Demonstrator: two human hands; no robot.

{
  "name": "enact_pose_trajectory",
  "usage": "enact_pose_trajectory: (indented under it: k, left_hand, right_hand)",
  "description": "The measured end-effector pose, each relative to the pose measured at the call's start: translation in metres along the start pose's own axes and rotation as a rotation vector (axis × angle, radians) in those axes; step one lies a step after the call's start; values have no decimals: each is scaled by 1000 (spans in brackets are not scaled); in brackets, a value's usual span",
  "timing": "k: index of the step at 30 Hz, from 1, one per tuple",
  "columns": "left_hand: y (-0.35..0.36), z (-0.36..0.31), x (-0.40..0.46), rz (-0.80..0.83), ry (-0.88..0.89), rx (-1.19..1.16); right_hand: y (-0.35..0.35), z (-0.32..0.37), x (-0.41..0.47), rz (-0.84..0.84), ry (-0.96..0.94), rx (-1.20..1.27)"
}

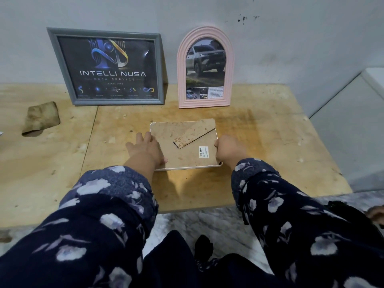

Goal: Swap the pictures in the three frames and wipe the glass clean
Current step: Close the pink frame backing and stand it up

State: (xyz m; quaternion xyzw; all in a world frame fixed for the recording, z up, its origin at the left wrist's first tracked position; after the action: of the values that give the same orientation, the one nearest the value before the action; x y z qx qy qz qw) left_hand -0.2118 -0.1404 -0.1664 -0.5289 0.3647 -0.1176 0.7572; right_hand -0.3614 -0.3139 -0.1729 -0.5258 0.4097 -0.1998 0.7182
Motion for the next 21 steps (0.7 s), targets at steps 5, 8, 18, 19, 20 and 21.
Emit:
enact_pose_trajectory:
  k: [5,8,18,19,20,21]
  left_hand:
    - [-7,1,7,30,109,42]
    - [-13,1,9,41,118,71]
    - [-32,9,22,27,163,94]
    - [-33,8,25,14,174,87]
    - [-34,5,27,5,183,86]
    - [-35,2,29,3,186,92]
  right_hand:
    - [-4,10,1,-4,-142,-13]
    - [-6,12,2,39,-150,-63]
    - [-13,10,10,57,-261,-256]
    - [-13,10,10,66,-265,-264]
    - [-12,11,11,71,-269,-271]
    - [-12,11,13,72,-275,-281]
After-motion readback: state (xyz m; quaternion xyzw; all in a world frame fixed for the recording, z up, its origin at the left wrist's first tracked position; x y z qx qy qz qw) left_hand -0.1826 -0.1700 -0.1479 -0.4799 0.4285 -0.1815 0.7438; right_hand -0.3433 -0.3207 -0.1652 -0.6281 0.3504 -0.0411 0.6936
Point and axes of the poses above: each hand's wrist, its own x-axis towards the middle knuckle, its own y-axis out of the palm, z = x × y, the point moved 4 cm from there along x, towards the middle knuckle, and after that the axes turned 3 degrees about x, right-handed, at the moved point
